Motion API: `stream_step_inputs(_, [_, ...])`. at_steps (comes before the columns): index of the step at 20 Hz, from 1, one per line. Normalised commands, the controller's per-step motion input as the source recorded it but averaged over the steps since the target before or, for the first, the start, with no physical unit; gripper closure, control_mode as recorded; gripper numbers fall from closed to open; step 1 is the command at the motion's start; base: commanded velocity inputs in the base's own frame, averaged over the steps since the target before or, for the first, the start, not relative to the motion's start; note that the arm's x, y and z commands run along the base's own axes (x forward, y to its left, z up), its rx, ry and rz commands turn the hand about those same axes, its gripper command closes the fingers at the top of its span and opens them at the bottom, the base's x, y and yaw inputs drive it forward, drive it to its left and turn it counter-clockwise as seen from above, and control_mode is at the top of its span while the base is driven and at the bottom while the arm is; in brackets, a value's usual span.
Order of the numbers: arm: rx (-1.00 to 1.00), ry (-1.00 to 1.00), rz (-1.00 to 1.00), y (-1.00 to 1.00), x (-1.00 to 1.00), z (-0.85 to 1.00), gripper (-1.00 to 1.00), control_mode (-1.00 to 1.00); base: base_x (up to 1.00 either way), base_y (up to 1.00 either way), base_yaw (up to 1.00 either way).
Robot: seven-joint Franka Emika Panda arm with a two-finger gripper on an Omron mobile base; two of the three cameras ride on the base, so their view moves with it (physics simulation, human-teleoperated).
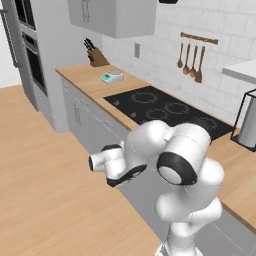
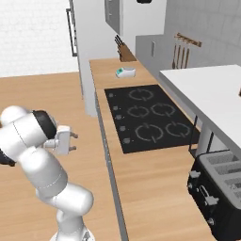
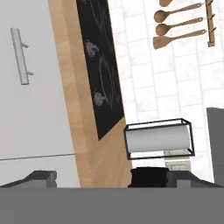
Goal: Take a straw from the drawer in front and place it inside the glass cup on the dining counter.
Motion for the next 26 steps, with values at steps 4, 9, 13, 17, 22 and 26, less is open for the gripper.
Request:
stream_step_inputs(4, [-0.02, -0.07, -0.01, -0.58, 0.01, -0.38, -1.0, -1.0, 0.0, 0.0, 0.0])
stream_step_inputs(9, [0.0, -0.07, 0.0, -0.51, 0.09, -0.29, -1.0, -1.0, 0.0, 0.0, 0.0])
stream_step_inputs(13, [0.0, -0.03, 0.0, -0.45, 0.19, -0.2, -1.0, -1.0, 0.0, 0.0, 0.0])
stream_step_inputs(17, [0.0, 0.0, 0.02, -0.3, 0.41, -0.21, -1.0, -1.0, 0.0, 0.0, 0.0])
stream_step_inputs(22, [0.0, 0.0, 0.04, -0.15, 0.5, -0.28, -1.0, -1.0, 0.0, 0.0, 0.0])
stream_step_inputs(26, [0.0, 0.0, 0.05, 0.0, 0.45, -0.4, -1.0, -1.0, 0.0, 0.0, 0.0])
